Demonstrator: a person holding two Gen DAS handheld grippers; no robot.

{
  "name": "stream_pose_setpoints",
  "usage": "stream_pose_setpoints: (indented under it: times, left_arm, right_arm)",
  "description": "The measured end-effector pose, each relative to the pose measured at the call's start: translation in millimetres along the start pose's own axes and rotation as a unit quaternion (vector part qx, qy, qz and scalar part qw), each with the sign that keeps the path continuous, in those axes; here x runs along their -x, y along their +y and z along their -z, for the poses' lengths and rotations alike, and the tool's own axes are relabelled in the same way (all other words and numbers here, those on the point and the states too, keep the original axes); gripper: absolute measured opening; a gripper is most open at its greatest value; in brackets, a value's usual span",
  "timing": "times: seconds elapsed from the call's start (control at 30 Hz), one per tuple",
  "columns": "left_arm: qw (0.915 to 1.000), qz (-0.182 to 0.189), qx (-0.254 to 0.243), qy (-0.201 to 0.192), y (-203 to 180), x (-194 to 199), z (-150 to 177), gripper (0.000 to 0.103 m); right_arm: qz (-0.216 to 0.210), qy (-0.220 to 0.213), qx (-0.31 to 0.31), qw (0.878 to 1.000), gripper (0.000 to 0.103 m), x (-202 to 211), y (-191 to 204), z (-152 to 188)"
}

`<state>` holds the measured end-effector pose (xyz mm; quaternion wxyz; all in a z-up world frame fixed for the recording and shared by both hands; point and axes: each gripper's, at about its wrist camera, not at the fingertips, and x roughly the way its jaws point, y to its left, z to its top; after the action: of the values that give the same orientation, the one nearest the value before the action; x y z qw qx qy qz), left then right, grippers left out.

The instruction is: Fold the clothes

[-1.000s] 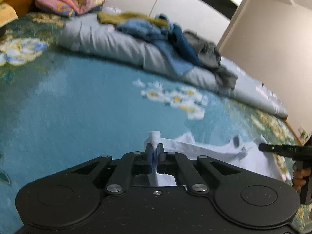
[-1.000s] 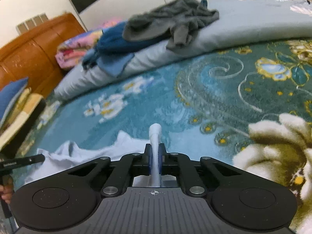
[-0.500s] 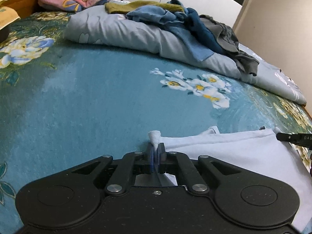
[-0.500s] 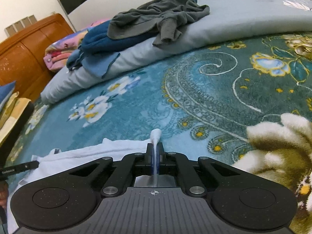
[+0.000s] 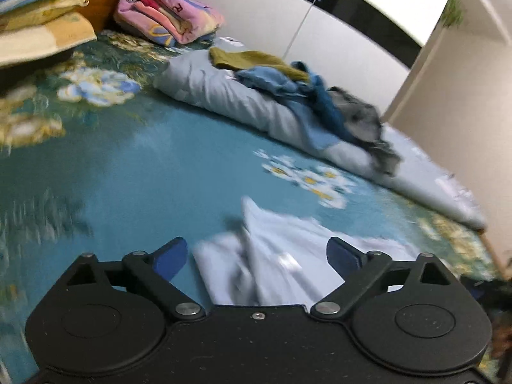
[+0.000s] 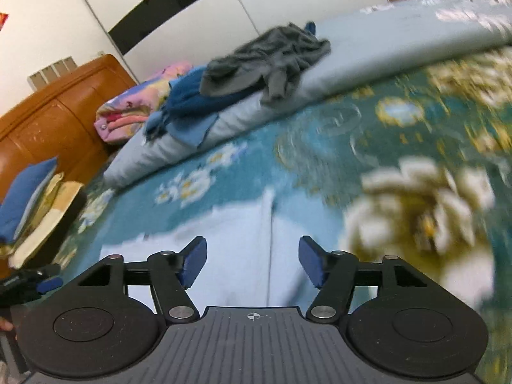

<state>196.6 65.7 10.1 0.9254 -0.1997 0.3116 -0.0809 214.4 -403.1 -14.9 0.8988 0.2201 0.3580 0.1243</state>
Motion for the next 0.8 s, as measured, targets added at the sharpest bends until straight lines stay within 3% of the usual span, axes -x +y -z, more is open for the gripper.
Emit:
stream_pose_setpoints:
  times: [0.03, 0.17, 0.23, 0.37, 0.43, 0.5, 0.53, 0.6, 0.63, 0.67, 0.7, 0.77, 0.8]
  left_arm:
    - [1.0000, 0.008, 0.004, -0.002, -4, 7, 8, 0.101]
    - [0.9992, 0.039, 0.011, 0.005, -23, 14, 29, 0.101]
    - [0.9984, 0.054, 0.011, 0.012, -34, 12, 36, 0.101]
    - [0.9957, 0.088, 0.015, 0.023, -61, -4, 38, 0.100]
    - [0.9935, 0.102, 0.029, 0.040, -73, -19, 38, 0.094]
    - [0.9918, 0.110, 0.037, 0.053, -85, -35, 37, 0.075]
    - [0.9916, 0.110, 0.035, 0.057, -90, -42, 38, 0.068]
    - [0.9912, 0.108, 0.034, 0.068, -97, -55, 40, 0.040]
    - [0.9910, 0.104, 0.040, 0.075, -98, -61, 43, 0.032]
    - [0.9907, 0.100, 0.045, 0.081, -100, -67, 45, 0.018]
    - [0.9909, 0.093, 0.047, 0.085, -100, -71, 48, 0.004]
    - [0.9919, 0.076, 0.045, 0.092, -99, -78, 54, 0.000]
    - [0.9919, 0.068, 0.044, 0.098, -97, -82, 57, 0.000]
  right_arm:
    - [-0.002, 0.006, -0.005, 1.000, 0.070, 5, -2, 10]
    - [-0.008, 0.029, -0.026, 0.999, 0.075, 13, -1, 45]
    - [-0.011, 0.031, -0.038, 0.999, 0.083, 10, 1, 52]
    - [-0.020, 0.023, -0.060, 0.998, 0.083, -1, 0, 48]
    - [-0.029, 0.017, -0.079, 0.996, 0.084, -9, -3, 44]
    - [-0.040, 0.014, -0.093, 0.995, 0.082, -16, -7, 39]
    - [-0.046, 0.015, -0.097, 0.994, 0.078, -20, -9, 37]
    - [-0.058, 0.026, -0.103, 0.993, 0.065, -27, -12, 36]
    - [-0.062, 0.028, -0.101, 0.993, 0.062, -30, -12, 36]
    - [-0.063, 0.029, -0.100, 0.993, 0.054, -31, -14, 35]
    - [-0.063, 0.030, -0.103, 0.992, 0.039, -32, -16, 35]
    - [-0.061, 0.032, -0.123, 0.990, 0.016, -33, -25, 35]
    - [-0.066, 0.033, -0.133, 0.988, 0.011, -33, -27, 36]
